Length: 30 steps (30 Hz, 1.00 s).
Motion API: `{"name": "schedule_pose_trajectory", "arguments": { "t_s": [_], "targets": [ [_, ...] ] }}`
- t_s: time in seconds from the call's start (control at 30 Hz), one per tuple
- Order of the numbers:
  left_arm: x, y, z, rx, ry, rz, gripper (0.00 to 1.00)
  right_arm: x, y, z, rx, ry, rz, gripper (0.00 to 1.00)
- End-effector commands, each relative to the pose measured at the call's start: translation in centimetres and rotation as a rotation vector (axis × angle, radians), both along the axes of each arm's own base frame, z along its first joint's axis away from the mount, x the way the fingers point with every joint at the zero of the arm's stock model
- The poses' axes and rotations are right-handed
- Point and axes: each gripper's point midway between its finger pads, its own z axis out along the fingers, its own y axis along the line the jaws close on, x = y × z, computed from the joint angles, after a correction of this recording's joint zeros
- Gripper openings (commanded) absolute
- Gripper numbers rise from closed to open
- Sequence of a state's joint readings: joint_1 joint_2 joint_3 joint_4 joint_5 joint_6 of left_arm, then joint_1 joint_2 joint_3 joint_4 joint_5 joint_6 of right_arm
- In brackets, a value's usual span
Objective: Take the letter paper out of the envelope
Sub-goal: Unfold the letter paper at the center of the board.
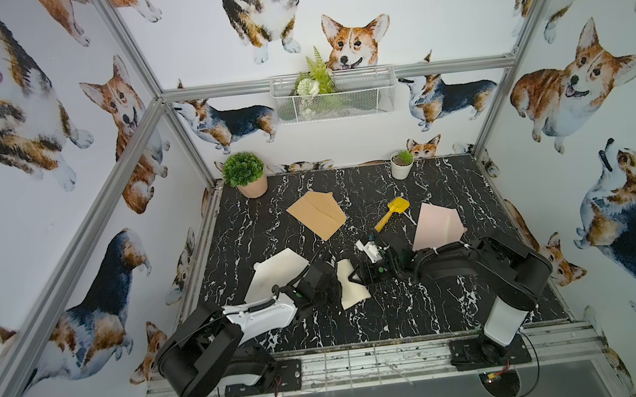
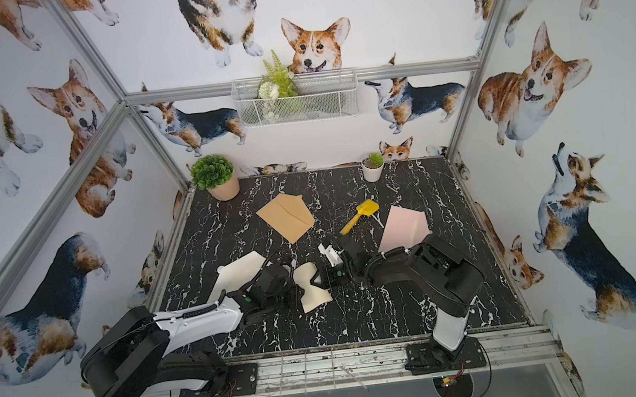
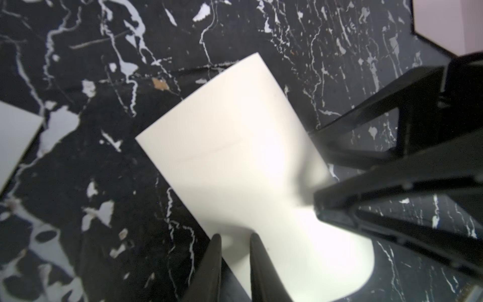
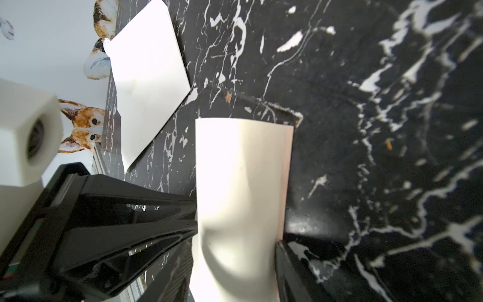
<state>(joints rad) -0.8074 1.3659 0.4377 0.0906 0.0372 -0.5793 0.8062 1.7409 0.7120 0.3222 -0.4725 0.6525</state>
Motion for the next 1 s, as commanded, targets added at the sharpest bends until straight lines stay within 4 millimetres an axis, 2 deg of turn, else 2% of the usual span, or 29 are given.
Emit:
{"name": "schedule_pose_trajectory", "arguments": {
  "t_s": [0.0,0.3,0.6,0.97],
  "targets": [
    [-2.4,1.9,-2.6,0.104,0.116,-0.01,0.23,-0.9,-0.2,-0.5,-0.005,0.069,-0.01,0.54],
    [-2.4,2.1,-2.7,0.11,0.109,-0.009,0.22,-0.9,-0.2,1.2,0.022,0.044,-0.015,0.54],
    [-2.4,2.2,-2.6,0.105,0.1,-0.009,0.22,-1.0,-0.5,1.5,0.019,0.044,-0.017,0.54],
    [-2.4,2.6,-2.5,0.109,0.085,0.0,0.22,-1.2,0.3,2.5,0.087,0.053,-0.015,0.53]
  ]
}}
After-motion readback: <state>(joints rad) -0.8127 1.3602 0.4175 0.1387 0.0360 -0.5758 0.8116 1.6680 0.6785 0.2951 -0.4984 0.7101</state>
